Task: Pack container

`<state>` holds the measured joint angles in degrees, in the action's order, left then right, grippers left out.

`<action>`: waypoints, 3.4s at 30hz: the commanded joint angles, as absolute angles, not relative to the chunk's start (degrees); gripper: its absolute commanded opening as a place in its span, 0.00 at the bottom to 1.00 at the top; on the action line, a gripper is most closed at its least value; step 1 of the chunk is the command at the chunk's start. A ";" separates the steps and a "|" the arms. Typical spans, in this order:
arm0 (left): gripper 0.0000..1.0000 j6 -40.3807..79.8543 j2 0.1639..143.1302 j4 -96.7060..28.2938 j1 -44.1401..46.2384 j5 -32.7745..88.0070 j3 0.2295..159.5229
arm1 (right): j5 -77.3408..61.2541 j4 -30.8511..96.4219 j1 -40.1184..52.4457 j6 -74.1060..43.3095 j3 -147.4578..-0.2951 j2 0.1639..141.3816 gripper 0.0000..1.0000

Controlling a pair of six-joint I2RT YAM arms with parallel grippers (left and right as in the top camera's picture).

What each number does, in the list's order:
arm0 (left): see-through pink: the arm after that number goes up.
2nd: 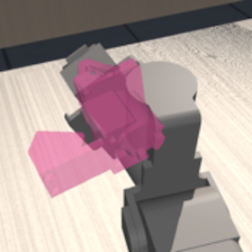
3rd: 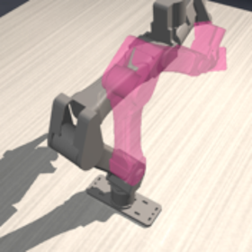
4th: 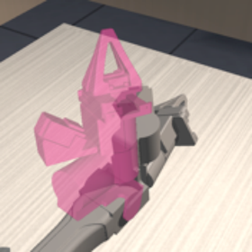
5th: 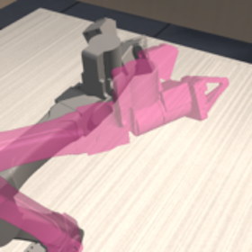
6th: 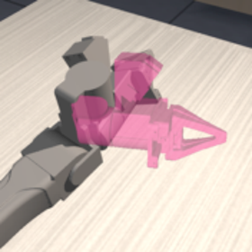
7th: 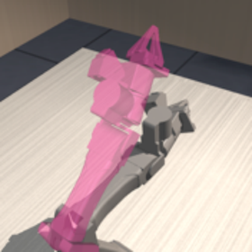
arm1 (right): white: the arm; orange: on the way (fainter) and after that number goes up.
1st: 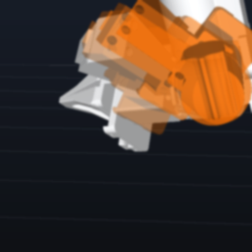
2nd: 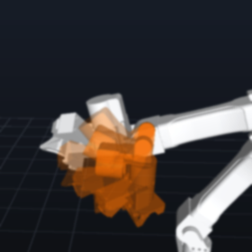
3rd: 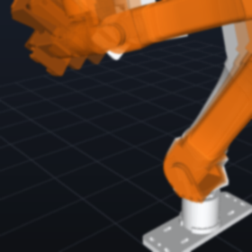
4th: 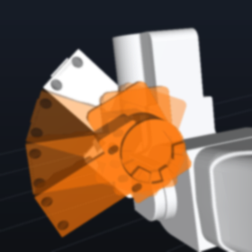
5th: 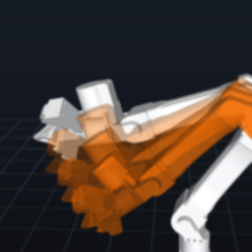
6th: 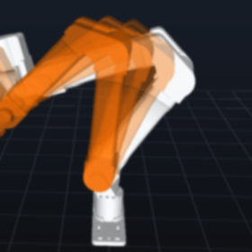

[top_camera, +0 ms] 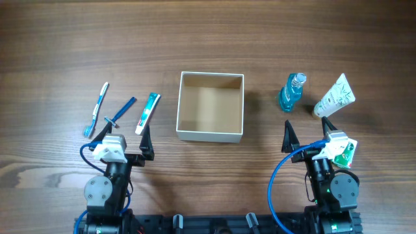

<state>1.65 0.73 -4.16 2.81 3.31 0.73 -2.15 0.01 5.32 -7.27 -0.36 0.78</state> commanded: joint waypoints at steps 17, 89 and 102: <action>1.00 2.20 0.16 -4.32 2.39 2.72 0.32 | -3.01 -0.12 5.30 -7.66 -0.30 0.27 1.00; 1.00 12.49 68.20 -54.19 -5.21 0.14 63.44 | 0.01 44.60 3.25 -10.55 -70.48 92.27 1.00; 1.00 12.49 68.20 -53.41 -10.79 0.12 63.44 | 0.05 44.18 3.25 -10.66 -70.02 93.97 0.40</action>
